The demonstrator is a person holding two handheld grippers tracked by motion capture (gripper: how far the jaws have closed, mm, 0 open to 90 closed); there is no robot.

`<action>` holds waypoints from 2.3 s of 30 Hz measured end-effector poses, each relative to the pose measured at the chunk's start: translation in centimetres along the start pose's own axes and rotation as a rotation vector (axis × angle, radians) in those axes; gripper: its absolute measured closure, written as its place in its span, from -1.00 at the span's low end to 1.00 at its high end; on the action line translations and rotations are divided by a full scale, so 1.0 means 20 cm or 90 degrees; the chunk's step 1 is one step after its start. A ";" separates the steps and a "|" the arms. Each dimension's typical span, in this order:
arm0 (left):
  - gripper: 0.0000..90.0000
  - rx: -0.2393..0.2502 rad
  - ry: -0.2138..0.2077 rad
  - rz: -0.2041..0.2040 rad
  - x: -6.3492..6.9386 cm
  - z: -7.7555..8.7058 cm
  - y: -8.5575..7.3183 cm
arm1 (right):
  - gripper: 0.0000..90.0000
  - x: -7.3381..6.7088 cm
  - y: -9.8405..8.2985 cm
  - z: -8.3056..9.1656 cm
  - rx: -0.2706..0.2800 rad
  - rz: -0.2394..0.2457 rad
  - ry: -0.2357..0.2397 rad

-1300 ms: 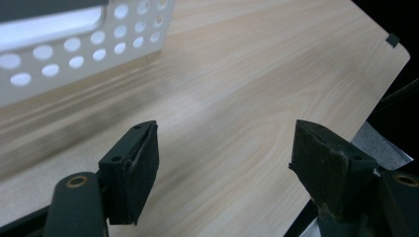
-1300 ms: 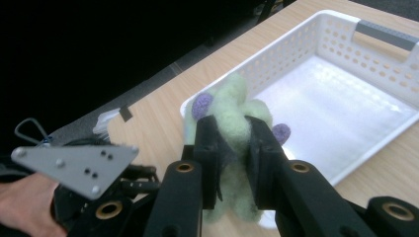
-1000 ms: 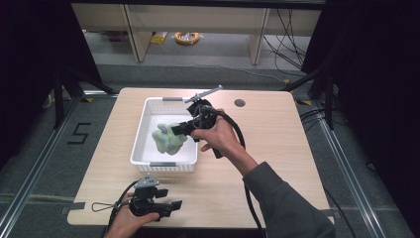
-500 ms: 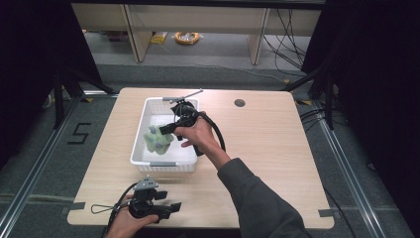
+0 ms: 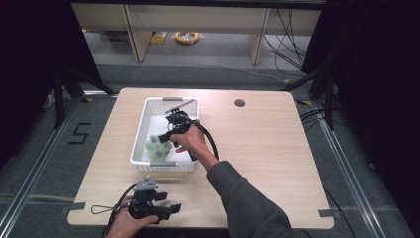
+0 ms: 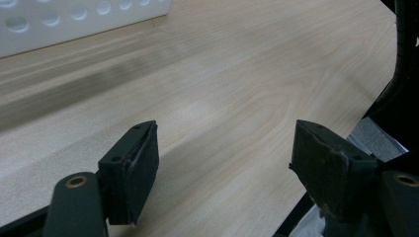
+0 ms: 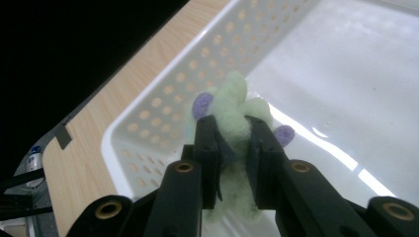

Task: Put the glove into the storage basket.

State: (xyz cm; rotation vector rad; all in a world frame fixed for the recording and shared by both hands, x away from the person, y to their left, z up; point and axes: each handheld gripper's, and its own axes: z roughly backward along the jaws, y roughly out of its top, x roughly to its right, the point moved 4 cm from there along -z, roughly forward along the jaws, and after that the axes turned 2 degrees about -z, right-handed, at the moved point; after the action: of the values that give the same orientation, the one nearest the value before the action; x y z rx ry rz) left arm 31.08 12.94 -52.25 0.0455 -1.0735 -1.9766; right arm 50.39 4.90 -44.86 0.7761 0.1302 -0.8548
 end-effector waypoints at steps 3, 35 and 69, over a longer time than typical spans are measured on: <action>-0.42 0.001 -0.007 0.001 0.00 0.00 0.00 | 0.71 0.03 -0.01 0.00 -0.020 0.010 -0.020; -0.42 -0.003 -0.016 -0.002 0.01 -0.01 0.00 | 0.53 0.16 -0.10 -0.06 -0.154 0.068 -0.184; -0.42 0.005 -0.014 0.004 0.00 0.00 0.01 | -0.01 0.12 -0.06 0.28 -0.030 0.049 -0.129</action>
State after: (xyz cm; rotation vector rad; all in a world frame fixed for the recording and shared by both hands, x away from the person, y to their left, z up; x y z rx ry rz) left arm 31.22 12.96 -52.17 0.0243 -1.0942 -1.9713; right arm 50.00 -0.76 -42.43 0.6424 -0.0589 -0.8496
